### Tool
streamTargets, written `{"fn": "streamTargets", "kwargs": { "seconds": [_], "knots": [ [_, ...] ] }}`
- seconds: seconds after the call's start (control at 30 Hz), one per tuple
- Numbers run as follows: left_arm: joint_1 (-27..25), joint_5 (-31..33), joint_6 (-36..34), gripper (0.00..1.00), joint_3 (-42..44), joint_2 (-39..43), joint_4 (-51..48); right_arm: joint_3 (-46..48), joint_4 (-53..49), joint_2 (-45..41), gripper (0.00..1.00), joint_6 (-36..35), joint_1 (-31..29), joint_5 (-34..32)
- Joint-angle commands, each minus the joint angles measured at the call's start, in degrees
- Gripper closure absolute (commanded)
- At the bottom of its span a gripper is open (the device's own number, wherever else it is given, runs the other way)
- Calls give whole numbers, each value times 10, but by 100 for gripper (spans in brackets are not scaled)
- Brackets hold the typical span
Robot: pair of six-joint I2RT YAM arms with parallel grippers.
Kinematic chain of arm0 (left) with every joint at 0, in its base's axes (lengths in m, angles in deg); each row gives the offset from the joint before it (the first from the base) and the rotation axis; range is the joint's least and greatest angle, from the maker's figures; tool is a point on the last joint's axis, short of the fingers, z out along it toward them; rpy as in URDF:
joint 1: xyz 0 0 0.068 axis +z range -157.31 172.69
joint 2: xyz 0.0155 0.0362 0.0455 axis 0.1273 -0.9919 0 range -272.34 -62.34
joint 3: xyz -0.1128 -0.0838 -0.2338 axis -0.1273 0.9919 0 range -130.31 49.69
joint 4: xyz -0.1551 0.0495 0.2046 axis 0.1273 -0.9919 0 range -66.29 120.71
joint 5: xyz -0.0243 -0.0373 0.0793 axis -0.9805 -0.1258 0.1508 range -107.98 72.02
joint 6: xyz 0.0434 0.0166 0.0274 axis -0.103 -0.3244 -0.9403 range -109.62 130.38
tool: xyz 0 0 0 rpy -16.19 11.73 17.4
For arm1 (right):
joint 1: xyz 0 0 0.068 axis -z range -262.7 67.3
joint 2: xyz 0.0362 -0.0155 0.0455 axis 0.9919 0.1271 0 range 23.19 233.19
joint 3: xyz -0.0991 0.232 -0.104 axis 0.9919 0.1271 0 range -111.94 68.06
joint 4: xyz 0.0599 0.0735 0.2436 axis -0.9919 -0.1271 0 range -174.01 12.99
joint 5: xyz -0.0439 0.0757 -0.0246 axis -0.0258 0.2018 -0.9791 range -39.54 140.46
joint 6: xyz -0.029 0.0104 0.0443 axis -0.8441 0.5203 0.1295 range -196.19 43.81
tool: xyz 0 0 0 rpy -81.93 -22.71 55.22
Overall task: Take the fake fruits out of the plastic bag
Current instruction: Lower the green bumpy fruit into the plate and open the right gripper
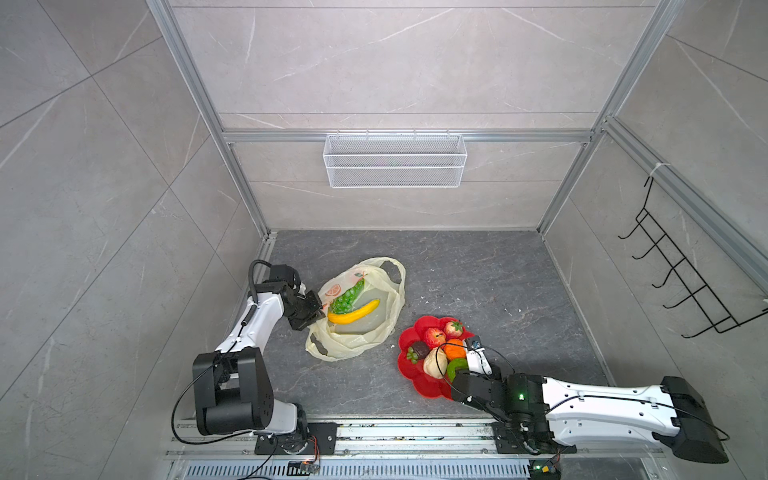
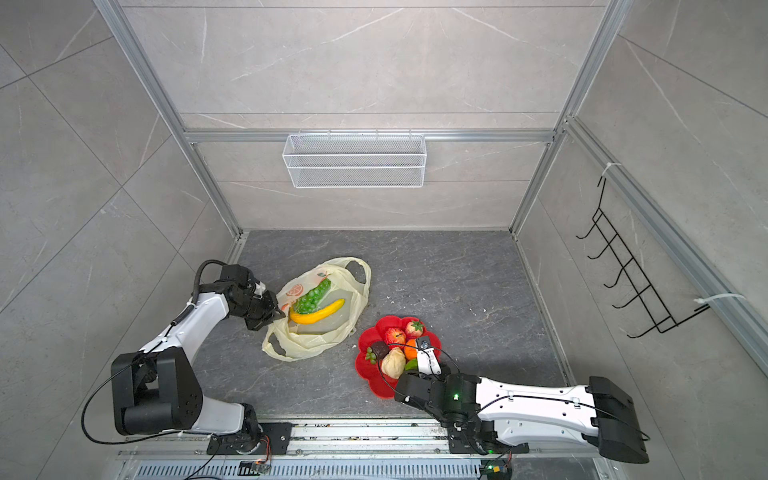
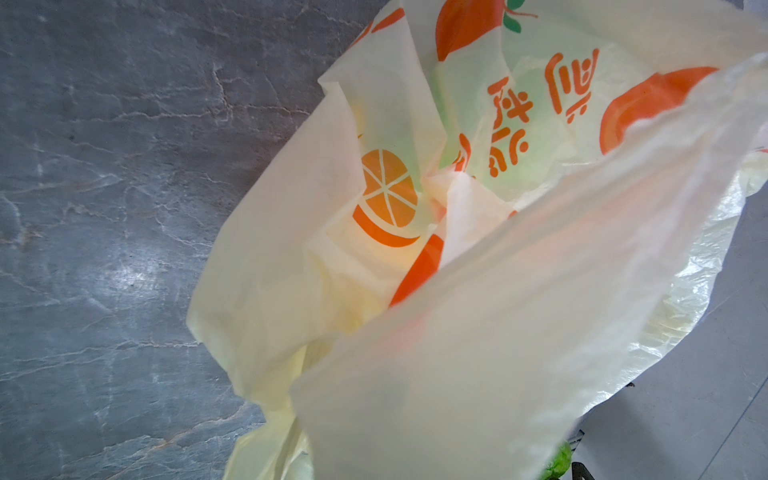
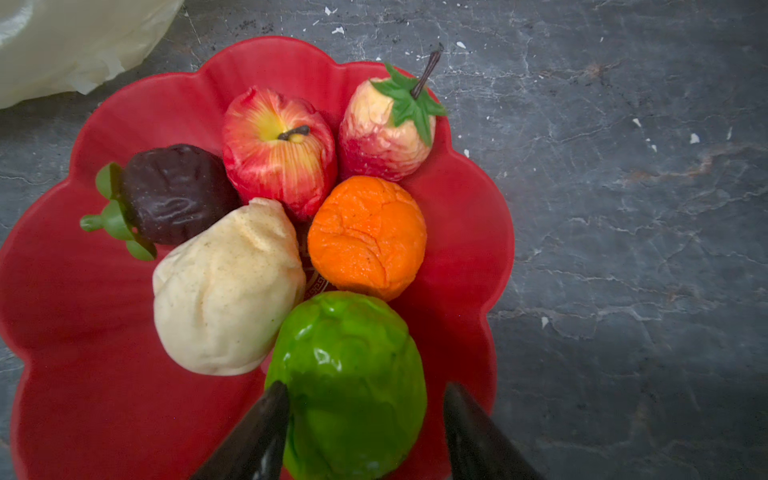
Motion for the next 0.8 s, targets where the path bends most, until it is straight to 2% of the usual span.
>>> {"fn": "streamTargets", "kwargs": {
  "seconds": [0.0,0.23,0.37,0.53,0.77],
  "knots": [
    [-2,-15,-19,100,-2,0,-12,-1,19,16,39,13,-3,7],
    [-2,-15,-20,100,-2,-2,-12,-9,35,48,40,5,-4,5],
    [-2,-16,-20,100,-2,-2,-12,-10,25,23,40,0,-3,2],
    [-2,-14,-20,100,-2,-1,-13,-32,-4,-12,34,-12,-4,-9],
    [-9,-1,-24,100,-4,7,-14,-113,-6,9,29,-83,0,-34]
  ]
}}
